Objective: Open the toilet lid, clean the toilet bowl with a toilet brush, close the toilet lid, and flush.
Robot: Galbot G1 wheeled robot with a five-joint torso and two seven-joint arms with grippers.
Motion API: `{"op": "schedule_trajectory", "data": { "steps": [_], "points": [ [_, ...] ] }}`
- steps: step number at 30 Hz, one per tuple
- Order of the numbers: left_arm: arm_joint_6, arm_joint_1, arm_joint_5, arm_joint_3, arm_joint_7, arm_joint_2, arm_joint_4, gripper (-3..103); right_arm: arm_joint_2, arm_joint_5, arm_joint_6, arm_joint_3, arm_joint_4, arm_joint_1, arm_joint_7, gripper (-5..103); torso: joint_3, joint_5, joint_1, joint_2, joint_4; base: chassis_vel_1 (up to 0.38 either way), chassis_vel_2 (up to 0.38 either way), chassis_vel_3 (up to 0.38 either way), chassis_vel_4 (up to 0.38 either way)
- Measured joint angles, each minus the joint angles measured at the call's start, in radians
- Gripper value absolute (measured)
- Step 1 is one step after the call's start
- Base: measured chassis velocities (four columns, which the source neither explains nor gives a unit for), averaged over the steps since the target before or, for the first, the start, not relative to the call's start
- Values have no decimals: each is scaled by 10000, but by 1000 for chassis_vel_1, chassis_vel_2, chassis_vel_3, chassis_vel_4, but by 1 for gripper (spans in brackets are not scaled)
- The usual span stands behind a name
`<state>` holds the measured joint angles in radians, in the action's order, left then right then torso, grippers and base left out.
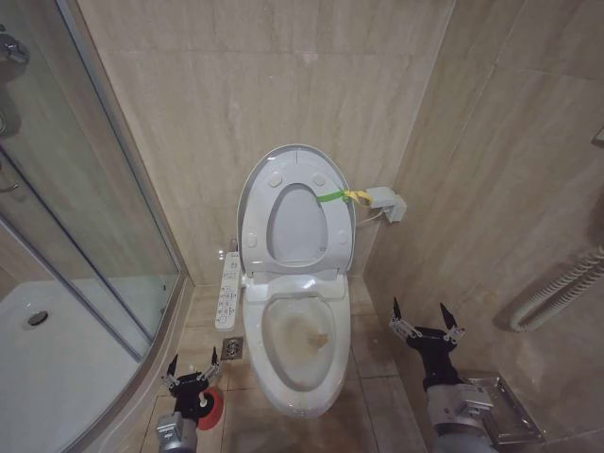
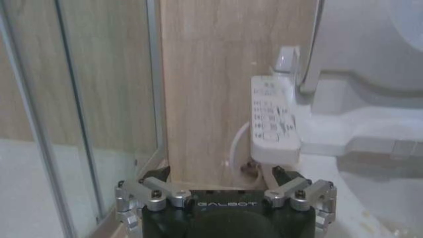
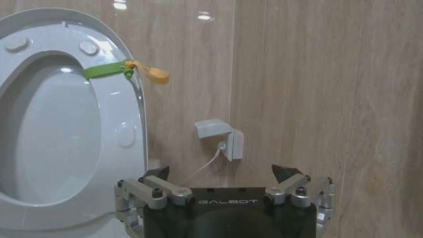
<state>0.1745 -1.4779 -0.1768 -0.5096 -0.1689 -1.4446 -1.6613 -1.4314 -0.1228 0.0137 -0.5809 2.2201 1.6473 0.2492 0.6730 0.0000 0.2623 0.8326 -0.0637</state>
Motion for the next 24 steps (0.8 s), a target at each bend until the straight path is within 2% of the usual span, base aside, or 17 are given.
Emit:
{"op": "schedule_trajectory", "data": {
  "steps": [12,24],
  "points": [
    [-355,-2,-49,116,-180,236,437,100,0,0,0,0,0,0,0,100,0,0,0,0,2,0,0,0,0],
    [238,637,-296,138,33,445,1928,98,0,0,0,0,0,0,0,100,0,0,0,0,1,0,0,0,0]
  ]
}}
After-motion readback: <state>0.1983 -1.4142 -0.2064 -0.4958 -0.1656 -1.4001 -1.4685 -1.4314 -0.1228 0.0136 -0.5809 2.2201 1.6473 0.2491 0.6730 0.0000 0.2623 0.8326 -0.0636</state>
